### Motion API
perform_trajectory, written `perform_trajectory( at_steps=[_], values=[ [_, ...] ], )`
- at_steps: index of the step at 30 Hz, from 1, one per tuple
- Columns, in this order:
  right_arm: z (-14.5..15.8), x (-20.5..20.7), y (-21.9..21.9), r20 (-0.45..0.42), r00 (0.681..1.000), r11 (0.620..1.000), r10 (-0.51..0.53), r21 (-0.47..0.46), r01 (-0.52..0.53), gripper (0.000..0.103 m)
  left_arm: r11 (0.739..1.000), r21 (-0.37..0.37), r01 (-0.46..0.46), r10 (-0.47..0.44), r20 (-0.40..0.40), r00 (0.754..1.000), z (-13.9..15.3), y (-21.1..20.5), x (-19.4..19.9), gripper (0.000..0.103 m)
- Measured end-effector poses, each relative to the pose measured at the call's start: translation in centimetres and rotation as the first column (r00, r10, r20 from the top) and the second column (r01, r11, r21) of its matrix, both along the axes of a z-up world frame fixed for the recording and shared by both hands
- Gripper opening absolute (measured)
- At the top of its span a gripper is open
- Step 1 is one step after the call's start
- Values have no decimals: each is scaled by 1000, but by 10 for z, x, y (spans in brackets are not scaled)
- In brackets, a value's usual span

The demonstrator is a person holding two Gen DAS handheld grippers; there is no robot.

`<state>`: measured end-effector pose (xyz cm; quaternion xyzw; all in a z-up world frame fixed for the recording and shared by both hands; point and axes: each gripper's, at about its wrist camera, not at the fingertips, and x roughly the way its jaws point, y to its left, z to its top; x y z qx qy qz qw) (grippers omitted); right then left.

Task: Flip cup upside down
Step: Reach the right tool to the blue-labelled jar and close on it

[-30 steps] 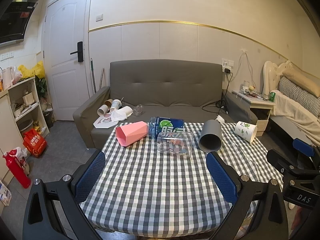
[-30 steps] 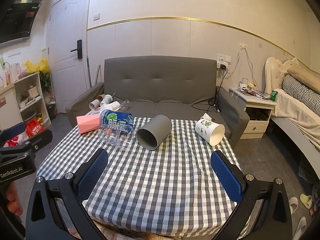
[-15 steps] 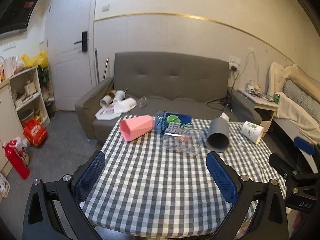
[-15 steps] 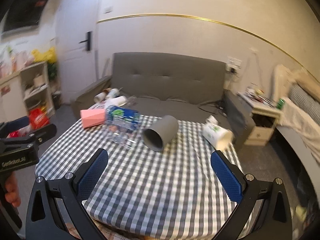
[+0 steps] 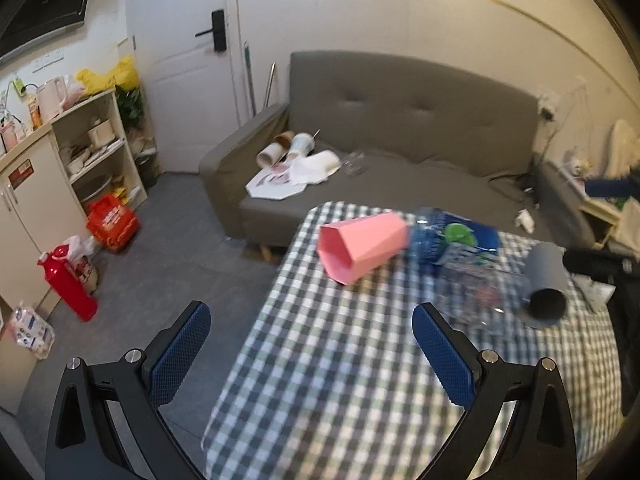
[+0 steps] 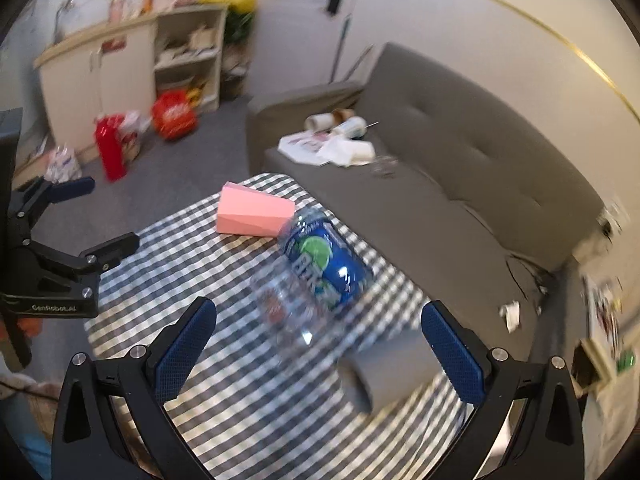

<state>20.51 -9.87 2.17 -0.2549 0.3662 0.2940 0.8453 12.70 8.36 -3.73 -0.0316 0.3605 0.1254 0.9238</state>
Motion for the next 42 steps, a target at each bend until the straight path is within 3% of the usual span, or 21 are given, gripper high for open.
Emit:
perform_trajectory(
  at_steps=[9, 15, 18, 26, 28, 29, 34, 42],
  values=[
    [-49, 94, 57, -178, 979, 984, 102, -127, -126, 102, 999, -12, -47, 46, -61, 997, -27, 18, 40, 103],
    [-89, 131, 72, -306, 943, 962, 132, -190, -197, 91, 999, -15, -42, 41, -104, 994, -43, 14, 54, 103],
    [-104, 142, 75, -359, 923, 955, 142, -194, -222, 84, 999, -22, -36, 33, -119, 992, -51, 10, 59, 103],
    [-132, 161, 85, -440, 886, 962, 147, -142, -231, 84, 1000, -10, -18, 17, -141, 990, -65, 5, 68, 103],
    [-137, 160, 88, -450, 881, 963, 148, -137, -232, 71, 1000, -11, -20, 18, -143, 990, -66, 5, 69, 103],
    [-139, 160, 89, -445, 884, 965, 145, -133, -225, 71, 1000, -10, -22, 20, -145, 989, -66, 5, 69, 103],
    [-123, 154, 84, -408, 906, 979, 110, -110, -169, 70, 1000, -15, -22, 19, -130, 991, -58, 4, 63, 103],
    [-33, 114, 50, -331, 944, 998, -3, -58, -17, 70, 1000, -27, -3, 2, -58, 998, -15, -6, 36, 103]
  ],
)
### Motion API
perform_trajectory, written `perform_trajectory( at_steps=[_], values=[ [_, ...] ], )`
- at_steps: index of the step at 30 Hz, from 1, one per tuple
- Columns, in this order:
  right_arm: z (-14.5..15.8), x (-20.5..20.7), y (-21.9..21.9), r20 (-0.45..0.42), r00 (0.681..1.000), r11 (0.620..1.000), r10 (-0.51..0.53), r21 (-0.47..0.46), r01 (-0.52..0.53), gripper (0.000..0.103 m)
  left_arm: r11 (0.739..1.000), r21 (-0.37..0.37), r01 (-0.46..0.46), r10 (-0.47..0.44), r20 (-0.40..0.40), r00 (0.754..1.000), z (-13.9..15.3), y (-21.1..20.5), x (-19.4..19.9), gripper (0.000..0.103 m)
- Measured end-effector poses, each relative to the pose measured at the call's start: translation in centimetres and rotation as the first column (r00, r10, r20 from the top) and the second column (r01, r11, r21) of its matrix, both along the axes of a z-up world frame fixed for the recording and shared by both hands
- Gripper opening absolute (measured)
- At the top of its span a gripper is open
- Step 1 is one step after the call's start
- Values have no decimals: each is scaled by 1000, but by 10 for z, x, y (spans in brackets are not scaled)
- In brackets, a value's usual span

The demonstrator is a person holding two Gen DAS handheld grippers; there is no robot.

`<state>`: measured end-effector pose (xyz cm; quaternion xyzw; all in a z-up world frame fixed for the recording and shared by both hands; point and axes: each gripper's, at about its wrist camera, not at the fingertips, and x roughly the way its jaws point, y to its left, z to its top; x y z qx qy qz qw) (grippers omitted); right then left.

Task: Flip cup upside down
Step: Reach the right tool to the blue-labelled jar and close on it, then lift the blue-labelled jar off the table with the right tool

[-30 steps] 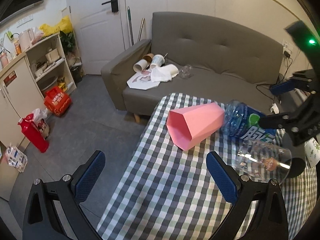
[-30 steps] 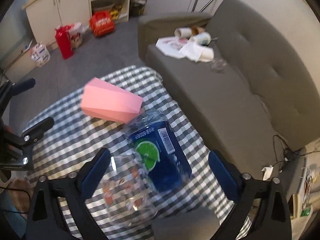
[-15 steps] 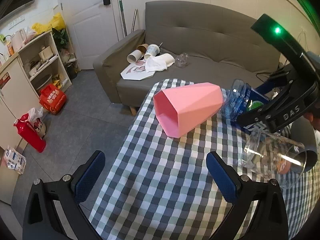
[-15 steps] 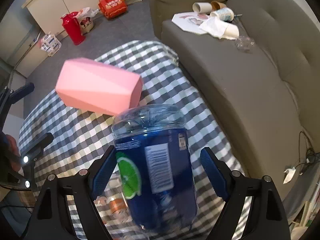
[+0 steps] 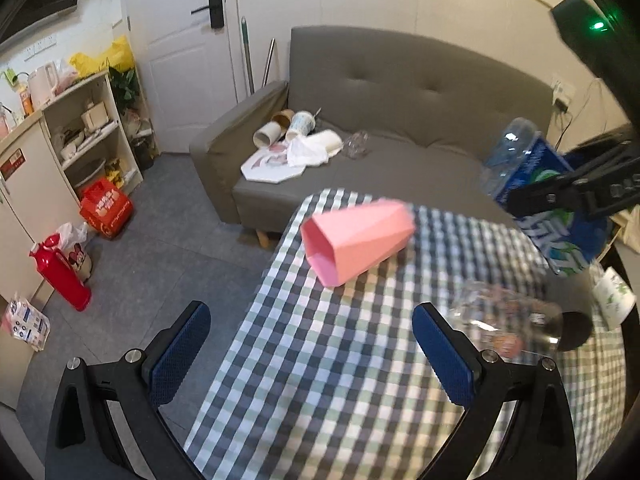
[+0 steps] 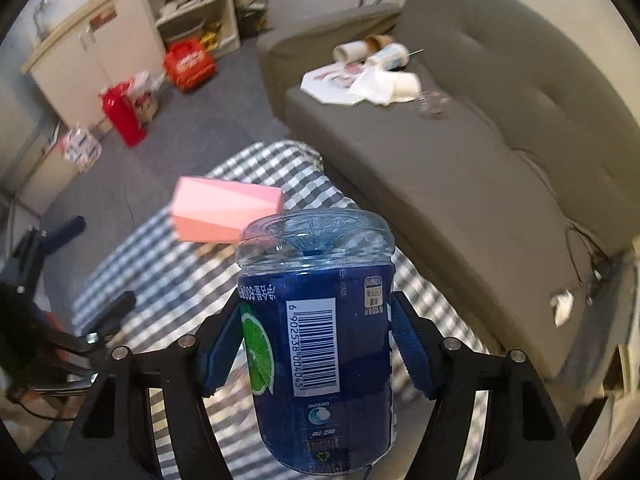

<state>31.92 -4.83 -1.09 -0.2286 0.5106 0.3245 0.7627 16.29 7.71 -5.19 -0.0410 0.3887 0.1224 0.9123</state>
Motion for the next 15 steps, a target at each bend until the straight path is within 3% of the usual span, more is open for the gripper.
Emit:
perform_trajectory(
  at_steps=[3, 7, 12, 15],
  values=[
    [34, -37, -15, 24, 998, 998, -65, 17, 65, 70, 1000, -1, 15, -15, 43, 999, 20, -5, -18, 103],
    [52, -92, -38, 24, 976, 976, -215, 33, 214, 70, 1000, -5, 30, -30, 73, 997, 38, -8, -43, 103],
    [21, -159, -63, -38, 918, 917, -394, 45, 395, 70, 999, -6, 39, -39, 74, 997, 36, -14, -72, 103],
    [-17, -184, -74, -120, 857, 857, -500, 72, 510, 70, 999, 2, 44, -44, 52, 998, 24, -19, -84, 103]
  ],
)
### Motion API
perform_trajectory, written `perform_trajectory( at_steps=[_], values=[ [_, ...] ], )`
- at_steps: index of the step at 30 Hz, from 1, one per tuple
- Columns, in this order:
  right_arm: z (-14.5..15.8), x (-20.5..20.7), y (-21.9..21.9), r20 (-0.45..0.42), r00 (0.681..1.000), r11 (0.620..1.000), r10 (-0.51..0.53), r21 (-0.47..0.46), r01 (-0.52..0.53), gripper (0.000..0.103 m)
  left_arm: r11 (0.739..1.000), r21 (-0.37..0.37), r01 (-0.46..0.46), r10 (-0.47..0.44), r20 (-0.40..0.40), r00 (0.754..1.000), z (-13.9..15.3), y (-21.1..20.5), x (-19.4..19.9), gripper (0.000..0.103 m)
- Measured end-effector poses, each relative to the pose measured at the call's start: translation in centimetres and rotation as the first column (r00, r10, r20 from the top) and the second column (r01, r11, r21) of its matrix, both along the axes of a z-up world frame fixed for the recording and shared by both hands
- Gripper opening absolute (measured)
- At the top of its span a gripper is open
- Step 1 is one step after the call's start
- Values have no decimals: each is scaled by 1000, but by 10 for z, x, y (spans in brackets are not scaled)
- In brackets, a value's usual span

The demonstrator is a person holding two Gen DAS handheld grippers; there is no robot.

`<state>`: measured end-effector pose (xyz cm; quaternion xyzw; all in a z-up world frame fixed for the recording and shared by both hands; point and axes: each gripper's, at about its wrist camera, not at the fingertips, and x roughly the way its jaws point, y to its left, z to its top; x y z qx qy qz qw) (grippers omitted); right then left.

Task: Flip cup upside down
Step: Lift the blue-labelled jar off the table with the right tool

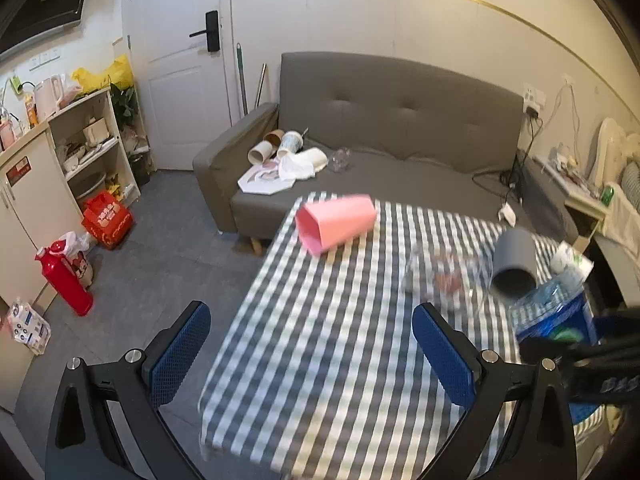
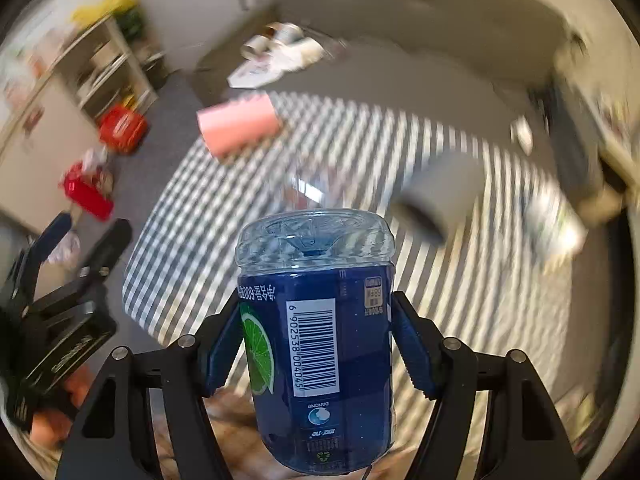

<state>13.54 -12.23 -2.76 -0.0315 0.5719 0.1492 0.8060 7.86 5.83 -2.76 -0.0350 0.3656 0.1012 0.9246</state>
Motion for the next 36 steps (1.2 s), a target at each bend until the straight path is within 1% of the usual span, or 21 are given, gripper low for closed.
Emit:
perform_trajectory(
  at_steps=[2, 7, 11, 16, 20, 26, 28, 30, 34, 36],
  values=[
    [-20, -10, -6, -10, 998, 998, -66, 13, 66, 70, 1000, 1, 3, -3, -21, 1000, -11, -3, -8, 103],
    [-48, -13, -12, 16, 988, 988, -153, 13, 153, 70, 1000, 6, 29, -28, -69, 997, -35, -12, -17, 103],
    [-68, -9, -15, 32, 983, 983, -183, 4, 183, 70, 999, 21, 44, -42, -91, 995, -47, -17, -15, 103],
    [-83, -2, -21, 43, 979, 980, -200, 14, 199, 70, 998, 25, 51, -48, -126, 991, -60, -20, -4, 103],
    [-83, 0, -20, 78, 979, 982, -189, 12, 188, 70, 998, 33, 61, -55, -148, 987, -68, -21, 1, 103],
    [-84, 4, -19, 72, 980, 983, -185, 12, 184, 73, 997, 33, 65, -59, -160, 985, -70, -25, 3, 103],
    [-80, 3, -18, 85, 980, 984, -180, 18, 179, 88, 997, 38, 66, -60, -157, 986, -68, -25, 3, 103],
    [-69, -1, -20, 120, 977, 984, -175, 33, 172, 91, 997, 40, 66, -59, -152, 987, -64, -26, 2, 103],
    [-45, -10, -27, 170, 969, 984, -177, 56, 169, 91, 997, 45, 69, -62, -128, 990, -48, -30, -1, 103],
    [-29, -18, -34, 214, 960, 984, -178, 63, 168, 91, 996, 52, 71, -65, -113, 991, -39, -34, -4, 103]
  ],
)
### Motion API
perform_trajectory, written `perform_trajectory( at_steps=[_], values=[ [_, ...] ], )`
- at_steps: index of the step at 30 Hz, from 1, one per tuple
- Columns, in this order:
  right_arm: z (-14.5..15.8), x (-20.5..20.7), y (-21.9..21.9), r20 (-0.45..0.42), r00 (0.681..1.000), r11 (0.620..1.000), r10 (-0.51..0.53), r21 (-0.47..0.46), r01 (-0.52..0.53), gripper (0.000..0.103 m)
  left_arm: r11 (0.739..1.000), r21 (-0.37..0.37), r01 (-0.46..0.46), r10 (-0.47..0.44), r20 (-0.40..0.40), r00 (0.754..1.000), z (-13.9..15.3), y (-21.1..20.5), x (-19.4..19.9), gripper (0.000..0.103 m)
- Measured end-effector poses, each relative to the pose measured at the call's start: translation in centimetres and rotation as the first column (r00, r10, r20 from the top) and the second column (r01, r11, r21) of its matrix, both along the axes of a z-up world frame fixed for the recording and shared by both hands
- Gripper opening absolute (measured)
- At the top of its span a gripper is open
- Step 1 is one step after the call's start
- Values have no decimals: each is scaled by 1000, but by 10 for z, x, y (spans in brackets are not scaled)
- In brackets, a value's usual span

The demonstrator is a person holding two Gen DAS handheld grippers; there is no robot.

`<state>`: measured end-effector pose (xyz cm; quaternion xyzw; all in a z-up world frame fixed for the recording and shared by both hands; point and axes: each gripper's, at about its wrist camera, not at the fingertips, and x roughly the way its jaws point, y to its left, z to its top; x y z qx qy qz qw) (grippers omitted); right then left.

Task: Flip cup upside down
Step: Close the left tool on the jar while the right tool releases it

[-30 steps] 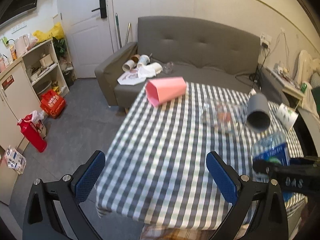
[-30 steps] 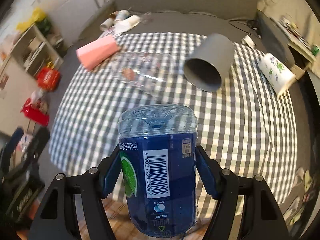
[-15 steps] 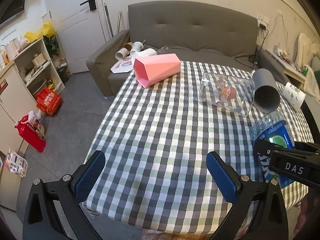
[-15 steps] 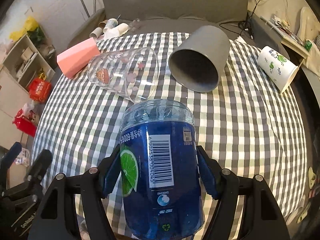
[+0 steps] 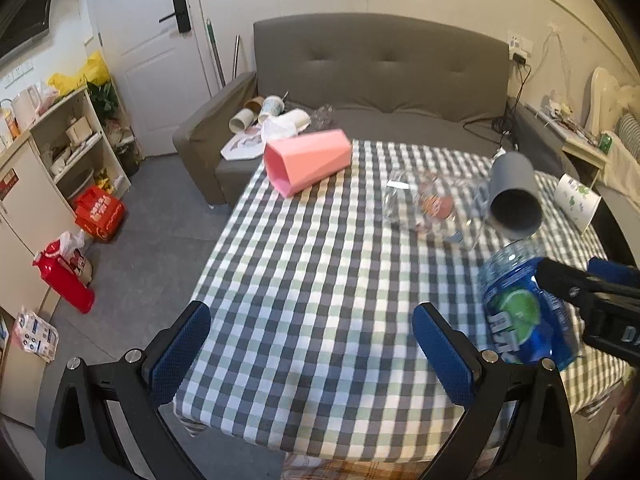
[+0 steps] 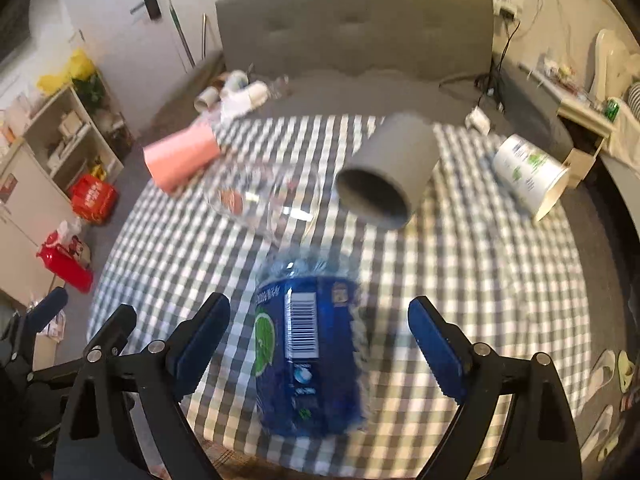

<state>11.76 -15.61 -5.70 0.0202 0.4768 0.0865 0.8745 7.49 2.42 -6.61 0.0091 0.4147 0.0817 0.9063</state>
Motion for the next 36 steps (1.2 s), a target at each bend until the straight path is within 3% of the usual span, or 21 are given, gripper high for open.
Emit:
perform_trajectory(
  at_steps=[8, 14, 24, 36],
  values=[
    [43, -46, -54, 163, 987, 999, 2, -50, 6, 93, 998, -13, 54, -54, 35, 998, 32, -39, -10, 103],
    [45, -75, -101, 219, 976, 992, -6, -118, 33, 93, 989, -43, 143, -143, -3, 990, 37, -82, -5, 103],
    [16, -75, -144, 175, 983, 989, -50, -129, 74, 93, 979, -102, 175, -190, -166, 968, 16, -134, 36, 103],
    [-12, -45, -133, 104, 994, 990, -27, -132, 41, 93, 984, -118, 136, -166, -304, 938, -14, -137, 78, 103]
  ],
)
